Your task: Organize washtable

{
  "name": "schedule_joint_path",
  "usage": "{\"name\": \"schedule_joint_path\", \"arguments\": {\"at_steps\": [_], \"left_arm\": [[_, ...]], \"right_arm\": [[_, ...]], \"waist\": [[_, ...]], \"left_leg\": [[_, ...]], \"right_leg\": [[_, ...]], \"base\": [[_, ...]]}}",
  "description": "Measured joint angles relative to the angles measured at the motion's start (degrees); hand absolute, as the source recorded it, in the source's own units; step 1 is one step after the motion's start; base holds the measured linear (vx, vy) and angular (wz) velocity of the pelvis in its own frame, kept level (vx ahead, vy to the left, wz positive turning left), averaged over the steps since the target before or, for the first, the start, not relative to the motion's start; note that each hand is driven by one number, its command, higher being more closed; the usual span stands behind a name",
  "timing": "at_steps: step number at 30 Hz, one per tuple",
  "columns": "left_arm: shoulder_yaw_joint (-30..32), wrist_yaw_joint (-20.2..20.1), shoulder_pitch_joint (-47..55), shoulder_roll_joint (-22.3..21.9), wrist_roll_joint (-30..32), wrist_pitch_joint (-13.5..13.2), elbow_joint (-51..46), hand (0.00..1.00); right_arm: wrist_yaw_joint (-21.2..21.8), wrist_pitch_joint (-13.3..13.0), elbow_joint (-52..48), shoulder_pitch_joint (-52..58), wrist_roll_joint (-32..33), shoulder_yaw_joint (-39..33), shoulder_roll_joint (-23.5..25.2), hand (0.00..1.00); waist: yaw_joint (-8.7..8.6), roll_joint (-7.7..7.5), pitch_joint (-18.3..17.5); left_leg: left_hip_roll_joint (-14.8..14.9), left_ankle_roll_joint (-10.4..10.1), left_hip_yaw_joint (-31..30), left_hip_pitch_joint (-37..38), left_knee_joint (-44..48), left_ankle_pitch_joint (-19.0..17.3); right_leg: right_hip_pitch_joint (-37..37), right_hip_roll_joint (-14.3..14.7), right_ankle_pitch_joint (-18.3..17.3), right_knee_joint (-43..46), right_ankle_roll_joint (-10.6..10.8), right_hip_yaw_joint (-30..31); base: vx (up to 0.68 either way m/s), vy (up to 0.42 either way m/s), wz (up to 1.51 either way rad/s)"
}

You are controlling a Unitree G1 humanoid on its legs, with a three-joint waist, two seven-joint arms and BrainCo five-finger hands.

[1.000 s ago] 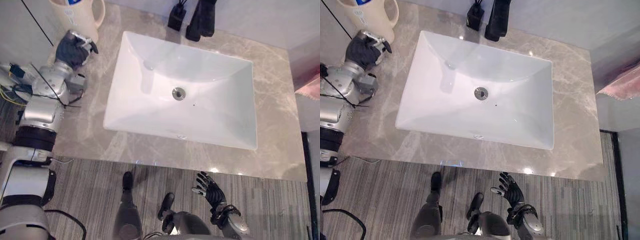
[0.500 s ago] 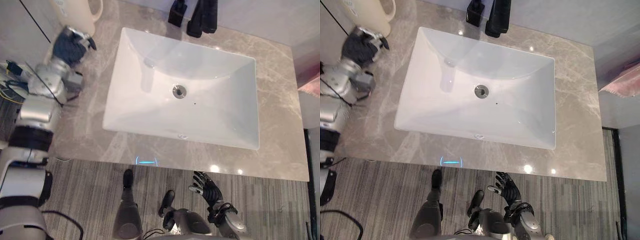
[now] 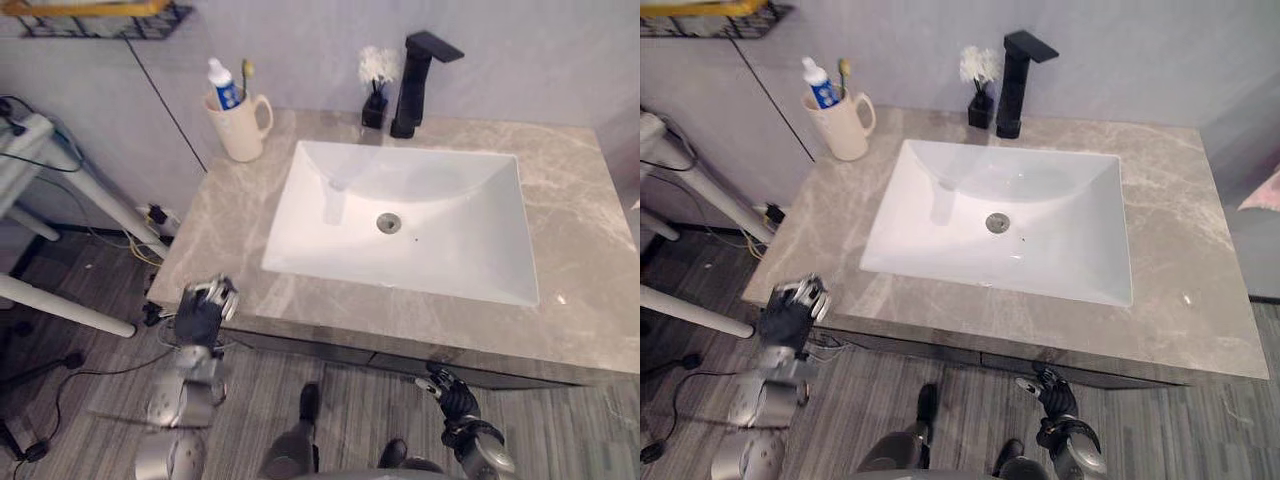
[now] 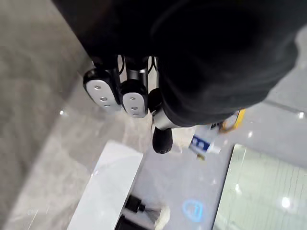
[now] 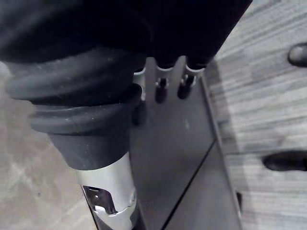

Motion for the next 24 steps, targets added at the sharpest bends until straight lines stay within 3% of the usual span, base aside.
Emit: {"name": "schedule_joint_path", "arguments": {"at_steps": [2,4,5,9,12,13,20,24], "left_arm": [[2.57,0.0,4.31,-3.04,0.0,0.22,2.25,1.0],[6.32,0.11,8.0,-6.98,0.49,0.51,6.94,1.0],[7.82,0.11,9.21,-8.48,0.49,0.6,9.37,1.0],[9.25,0.16,12.33,-12.35,2.91,0.45,13.27,1.0],[9.02,0.03,11.97,-14.3,5.45,0.43,19.0,1.0],[7.94,-0.19,11.45,-14.67,6.3,0.43,21.8,0.0],[2.08,-1.05,8.05,-13.05,11.14,0.57,36.44,0.0],[-1.12,-0.95,5.26,-10.16,12.69,0.55,39.63,0.0]], "right_arm": [[-0.1,-0.27,0.03,1.02,0.16,-1.89,1.08,0.0],[-0.56,-0.69,0.12,2.93,0.46,-3.92,2.58,0.0],[-0.86,-0.71,0.1,3.94,0.46,-4.37,3.38,0.0],[-0.76,-1.17,-1.15,7.28,0.39,-3.68,5.67,0.0],[-0.76,-1.85,-3.25,8.59,0.13,-1.2,6.37,0.0],[-0.35,-2.41,-3.6,9.21,-0.51,0.0,6.37,0.0],[1.22,-3.59,-3.83,9.24,-5.77,3.3,5.93,0.0],[1.4,-4.51,0.38,6.8,-5.94,4.61,4.83,0.0]], "waist": [[-0.05,-0.12,-0.64],[0.33,-1.2,-1.43],[1.39,-2.0,-1.84],[1.45,-4.0,-3.27],[1.27,-3.88,-3.44],[1.26,-3.88,-3.73],[1.29,-3.94,-3.78],[1.25,-4.14,-3.73]], "left_leg": [[-0.36,0.28,-1.09,0.15,0.0,0.23],[-0.95,0.53,-2.48,0.4,0.01,0.45],[-1.16,0.56,-2.81,0.63,0.01,0.47],[-2.11,0.73,-4.24,0.99,0.03,0.26],[-2.67,1.0,-3.68,1.73,0.03,0.07],[-2.71,1.04,-3.18,1.82,0.03,0.04],[-2.51,1.04,-2.2,1.7,0.0,0.06],[-2.2,1.01,-1.2,1.8,0.0,0.17]], "right_leg": [[0.86,0.01,-0.07,-0.13,0.11,-1.18],[1.98,-0.2,-0.25,-0.12,0.43,-2.83],[2.57,-0.34,-0.33,-0.14,0.55,-3.5],[4.07,-1.43,-1.14,0.82,1.69,-6.38],[5.02,-2.25,-1.66,1.27,1.97,-7.19],[5.04,-2.54,-2.11,1.59,1.96,-7.3],[4.49,-2.75,-2.91,2.17,2.24,-6.7],[3.45,-2.99,-2.91,2.96,2.17,-4.47]], "base": [[-0.04,0.007,0.29],[-0.02,0.011,0.39],[-0.01,0.014,0.33],[0.0,0.016,0.38],[-0.02,0.058,0.13],[-0.03,0.044,0.06],[-0.02,0.006,-0.02],[0.04,-0.019,-0.22]]}}
